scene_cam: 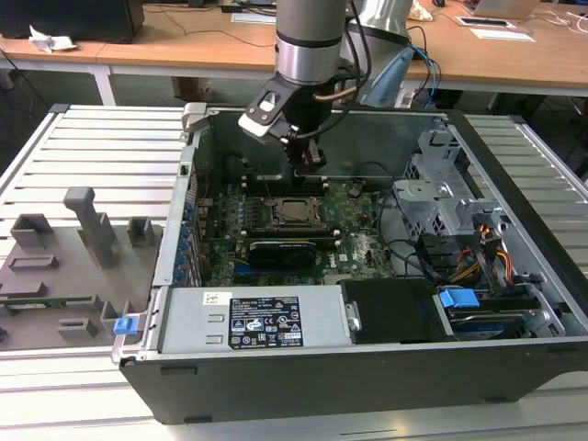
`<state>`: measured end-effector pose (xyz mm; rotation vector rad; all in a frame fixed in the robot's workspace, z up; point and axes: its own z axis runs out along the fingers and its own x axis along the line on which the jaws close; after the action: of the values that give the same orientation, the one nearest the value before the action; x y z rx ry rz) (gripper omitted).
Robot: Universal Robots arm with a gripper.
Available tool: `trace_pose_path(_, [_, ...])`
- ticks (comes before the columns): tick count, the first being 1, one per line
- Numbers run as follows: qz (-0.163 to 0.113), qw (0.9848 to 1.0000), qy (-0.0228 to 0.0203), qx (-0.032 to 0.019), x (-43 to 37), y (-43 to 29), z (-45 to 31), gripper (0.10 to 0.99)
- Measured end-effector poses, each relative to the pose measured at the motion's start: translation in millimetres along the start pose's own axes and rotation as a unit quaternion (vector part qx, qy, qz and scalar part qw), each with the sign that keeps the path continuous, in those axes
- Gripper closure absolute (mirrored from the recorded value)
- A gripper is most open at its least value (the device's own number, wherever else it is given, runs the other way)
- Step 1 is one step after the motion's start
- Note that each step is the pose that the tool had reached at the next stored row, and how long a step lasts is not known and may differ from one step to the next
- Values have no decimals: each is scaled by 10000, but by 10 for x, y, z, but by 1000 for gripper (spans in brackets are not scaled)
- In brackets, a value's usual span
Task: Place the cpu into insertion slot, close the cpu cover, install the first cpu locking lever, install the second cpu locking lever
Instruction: 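Install the first cpu locking lever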
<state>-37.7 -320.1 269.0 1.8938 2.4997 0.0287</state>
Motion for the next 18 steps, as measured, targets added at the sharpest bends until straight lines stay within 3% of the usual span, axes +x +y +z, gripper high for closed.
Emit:
trace_pose_path(4, [-362,9993,-2,6,0,0,0,980])
trace_pose_path(9, [-533,9986,4,16,0,1,0,980])
trace_pose_path(14, [-938,9956,12,20,0,1,1,980])
trace_pose_path(18, [-1113,9938,15,21,0,1,1,980])
